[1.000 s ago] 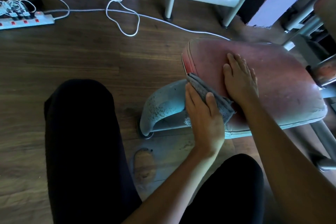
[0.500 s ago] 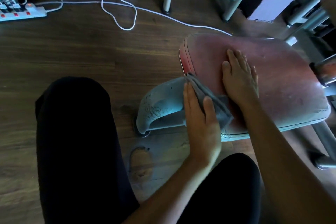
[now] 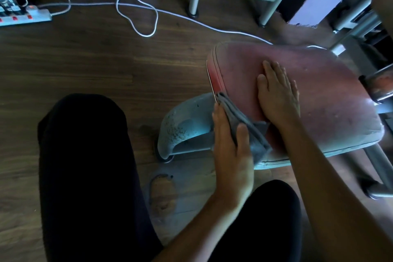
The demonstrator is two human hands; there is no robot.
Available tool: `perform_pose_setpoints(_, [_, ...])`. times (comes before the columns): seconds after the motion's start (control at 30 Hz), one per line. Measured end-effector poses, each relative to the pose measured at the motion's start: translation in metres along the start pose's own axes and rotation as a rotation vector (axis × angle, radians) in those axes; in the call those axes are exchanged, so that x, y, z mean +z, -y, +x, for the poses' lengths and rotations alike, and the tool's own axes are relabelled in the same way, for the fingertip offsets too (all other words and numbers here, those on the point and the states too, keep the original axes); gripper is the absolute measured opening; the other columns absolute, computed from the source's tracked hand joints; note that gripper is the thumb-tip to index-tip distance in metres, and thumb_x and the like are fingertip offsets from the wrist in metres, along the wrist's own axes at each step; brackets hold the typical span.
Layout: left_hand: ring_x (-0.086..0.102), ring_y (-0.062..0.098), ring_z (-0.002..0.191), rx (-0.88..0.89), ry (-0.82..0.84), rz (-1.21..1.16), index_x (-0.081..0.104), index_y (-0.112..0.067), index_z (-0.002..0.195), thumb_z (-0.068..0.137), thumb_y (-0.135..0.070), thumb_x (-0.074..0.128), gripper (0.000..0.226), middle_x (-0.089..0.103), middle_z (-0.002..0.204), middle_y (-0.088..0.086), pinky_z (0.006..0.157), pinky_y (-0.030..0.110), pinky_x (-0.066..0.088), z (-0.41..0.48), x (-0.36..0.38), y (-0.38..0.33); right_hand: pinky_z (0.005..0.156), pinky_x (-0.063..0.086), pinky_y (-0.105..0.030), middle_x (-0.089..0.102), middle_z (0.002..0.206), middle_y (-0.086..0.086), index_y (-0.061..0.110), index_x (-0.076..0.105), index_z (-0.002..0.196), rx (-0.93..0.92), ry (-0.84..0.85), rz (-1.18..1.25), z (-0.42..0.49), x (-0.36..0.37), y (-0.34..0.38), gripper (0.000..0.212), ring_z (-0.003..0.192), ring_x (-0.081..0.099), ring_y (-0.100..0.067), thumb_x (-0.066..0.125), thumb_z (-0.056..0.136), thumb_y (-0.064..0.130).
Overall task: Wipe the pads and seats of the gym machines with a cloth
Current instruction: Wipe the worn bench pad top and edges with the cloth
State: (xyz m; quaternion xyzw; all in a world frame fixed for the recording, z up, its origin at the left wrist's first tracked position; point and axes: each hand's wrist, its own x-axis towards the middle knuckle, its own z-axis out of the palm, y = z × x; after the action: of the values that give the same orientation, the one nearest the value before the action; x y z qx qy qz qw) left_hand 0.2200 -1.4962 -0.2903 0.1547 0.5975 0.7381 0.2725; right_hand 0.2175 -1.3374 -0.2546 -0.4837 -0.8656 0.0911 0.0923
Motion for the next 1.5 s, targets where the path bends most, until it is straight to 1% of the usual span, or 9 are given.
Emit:
perform_pose_setpoints(0.17, [0.003,-0.007,0.149,-0.023,0.087,0.095,0.013,-0.025,0.158,0.096,-0.034,0.039,0.068,0.009,0.165,-0.017,0.125,0.027,0.007,0.003,-0.005,-0.006,0.121,0.002,-0.038,0.014,0.164,0.002,0.027,0.021,0.156,0.003,0.016,-0.007,0.001,0.000,-0.001,0.051,0.151,0.008,-0.015,0.025,0.106,0.039])
perform_pose_setpoints(0.27, [0.002,0.001,0.152,-0.043,0.091,0.172,0.012,-0.019,0.159,0.100,-0.033,0.040,0.067,0.007,0.167,-0.009,0.123,0.022,0.002,0.055,-0.003,-0.021,0.121,0.003,-0.039,0.014,0.164,0.001,0.026,0.021,0.156,0.004,0.015,0.009,0.000,-0.001,0.000,0.051,0.151,0.008,-0.016,0.025,0.106,0.038])
perform_pose_setpoints(0.43, [0.006,0.006,0.153,-0.067,0.082,0.120,0.017,-0.018,0.159,0.104,-0.022,0.041,0.060,0.013,0.166,-0.007,0.126,0.035,0.008,0.072,-0.008,-0.026,0.122,0.003,-0.039,0.015,0.164,0.001,0.025,0.022,0.156,-0.004,0.017,0.009,-0.002,-0.003,0.001,0.051,0.151,0.009,-0.016,0.025,0.106,0.038])
perform_pose_setpoints(0.6, [-0.004,0.000,0.152,0.255,0.204,0.338,0.044,-0.020,0.148,0.099,-0.033,0.029,0.053,0.021,0.162,-0.015,0.122,0.027,-0.010,-0.037,0.001,-0.002,0.121,0.003,-0.038,0.014,0.164,0.001,0.026,0.021,0.156,0.000,0.035,-0.010,0.001,-0.001,0.000,0.052,0.151,0.009,-0.016,0.025,0.106,0.038])
perform_pose_setpoints(0.8, [-0.011,0.008,0.153,0.299,0.174,0.550,0.014,-0.017,0.158,0.102,-0.033,0.027,0.060,-0.003,0.167,-0.014,0.123,0.033,-0.010,-0.039,0.008,0.002,0.122,0.003,-0.037,0.014,0.164,0.003,0.028,0.022,0.155,-0.009,0.035,-0.002,0.001,-0.003,-0.006,0.052,0.151,0.009,-0.015,0.025,0.105,0.040])
perform_pose_setpoints(0.97, [-0.015,0.004,0.151,0.182,0.132,0.359,0.000,-0.020,0.156,0.102,-0.047,0.025,0.065,-0.010,0.166,-0.010,0.126,0.039,-0.001,-0.014,0.004,-0.004,0.121,0.003,-0.035,0.015,0.164,0.005,0.029,0.023,0.155,-0.010,0.021,0.022,0.000,-0.002,-0.007,0.051,0.151,0.009,-0.013,0.027,0.105,0.041])
perform_pose_setpoints(1.23, [0.004,-0.003,0.148,-0.079,-0.006,0.139,0.009,-0.015,0.158,0.108,-0.029,0.033,0.057,0.005,0.166,-0.005,0.125,0.027,0.006,0.030,0.005,-0.016,0.122,0.005,-0.036,0.016,0.164,0.004,0.029,0.024,0.155,-0.027,0.006,0.018,-0.001,-0.002,-0.007,0.052,0.151,0.011,-0.014,0.027,0.105,0.042])
perform_pose_setpoints(1.37, [0.020,-0.002,0.147,0.016,-0.125,0.058,0.025,-0.017,0.156,0.107,-0.024,0.036,0.051,0.024,0.162,-0.005,0.124,0.032,0.018,0.020,0.007,-0.010,0.122,0.004,-0.036,0.016,0.164,0.005,0.029,0.024,0.155,-0.024,0.009,0.018,-0.002,-0.003,-0.006,0.051,0.151,0.011,-0.013,0.026,0.105,0.042])
perform_pose_setpoints(1.5, [0.011,-0.008,0.148,0.000,-0.064,0.015,0.019,-0.020,0.158,0.107,-0.025,0.032,0.052,0.015,0.165,-0.013,0.126,0.035,0.012,0.019,0.008,-0.001,0.121,0.003,-0.035,0.016,0.164,0.006,0.030,0.024,0.155,-0.019,0.007,0.020,-0.001,-0.003,-0.006,0.051,0.151,0.010,-0.012,0.026,0.105,0.042])
